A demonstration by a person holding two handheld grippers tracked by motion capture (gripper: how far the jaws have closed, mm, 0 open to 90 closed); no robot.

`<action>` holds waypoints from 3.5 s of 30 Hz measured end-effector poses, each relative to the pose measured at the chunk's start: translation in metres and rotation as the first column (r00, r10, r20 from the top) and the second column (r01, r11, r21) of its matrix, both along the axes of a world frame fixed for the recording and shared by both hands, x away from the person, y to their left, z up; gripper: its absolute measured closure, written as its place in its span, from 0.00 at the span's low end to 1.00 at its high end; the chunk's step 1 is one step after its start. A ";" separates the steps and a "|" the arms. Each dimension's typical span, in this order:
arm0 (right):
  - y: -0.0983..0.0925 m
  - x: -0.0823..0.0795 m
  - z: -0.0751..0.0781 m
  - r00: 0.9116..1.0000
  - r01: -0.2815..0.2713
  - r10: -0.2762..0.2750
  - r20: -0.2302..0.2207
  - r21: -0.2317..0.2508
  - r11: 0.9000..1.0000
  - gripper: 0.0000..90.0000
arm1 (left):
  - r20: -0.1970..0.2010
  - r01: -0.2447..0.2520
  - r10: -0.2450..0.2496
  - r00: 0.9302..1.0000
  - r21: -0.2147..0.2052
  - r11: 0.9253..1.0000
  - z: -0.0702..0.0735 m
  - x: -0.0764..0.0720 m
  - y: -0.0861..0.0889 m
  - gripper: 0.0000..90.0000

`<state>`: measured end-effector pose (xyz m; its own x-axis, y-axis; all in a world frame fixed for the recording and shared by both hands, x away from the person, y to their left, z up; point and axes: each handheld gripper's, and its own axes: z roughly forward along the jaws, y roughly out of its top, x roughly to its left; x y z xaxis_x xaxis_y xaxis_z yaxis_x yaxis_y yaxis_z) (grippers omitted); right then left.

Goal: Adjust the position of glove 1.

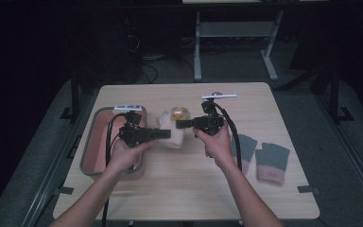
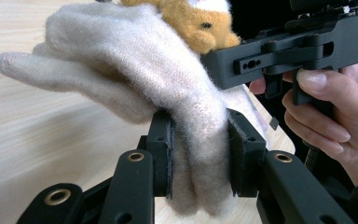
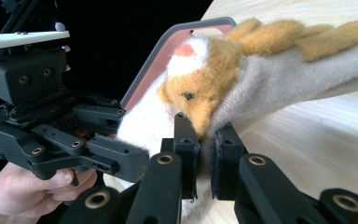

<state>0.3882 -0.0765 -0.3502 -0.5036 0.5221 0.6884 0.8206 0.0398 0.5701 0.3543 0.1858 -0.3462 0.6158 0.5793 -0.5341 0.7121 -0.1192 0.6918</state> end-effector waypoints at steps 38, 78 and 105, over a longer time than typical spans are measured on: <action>0.068 0.021 0.030 0.995 -0.093 0.092 0.030 0.025 0.995 0.92 | 0.019 -0.062 0.062 0.998 -0.005 0.998 0.033 0.000 0.067 0.74; 0.131 0.035 0.035 0.983 -0.185 0.185 0.017 0.020 0.983 0.92 | -0.008 -0.136 0.136 0.991 -0.017 0.991 0.036 -0.006 0.126 0.74; 0.163 0.045 -0.012 0.973 -0.219 0.219 -0.080 0.012 0.976 0.92 | -0.107 -0.181 0.181 0.978 0.013 0.983 -0.002 -0.005 0.149 0.74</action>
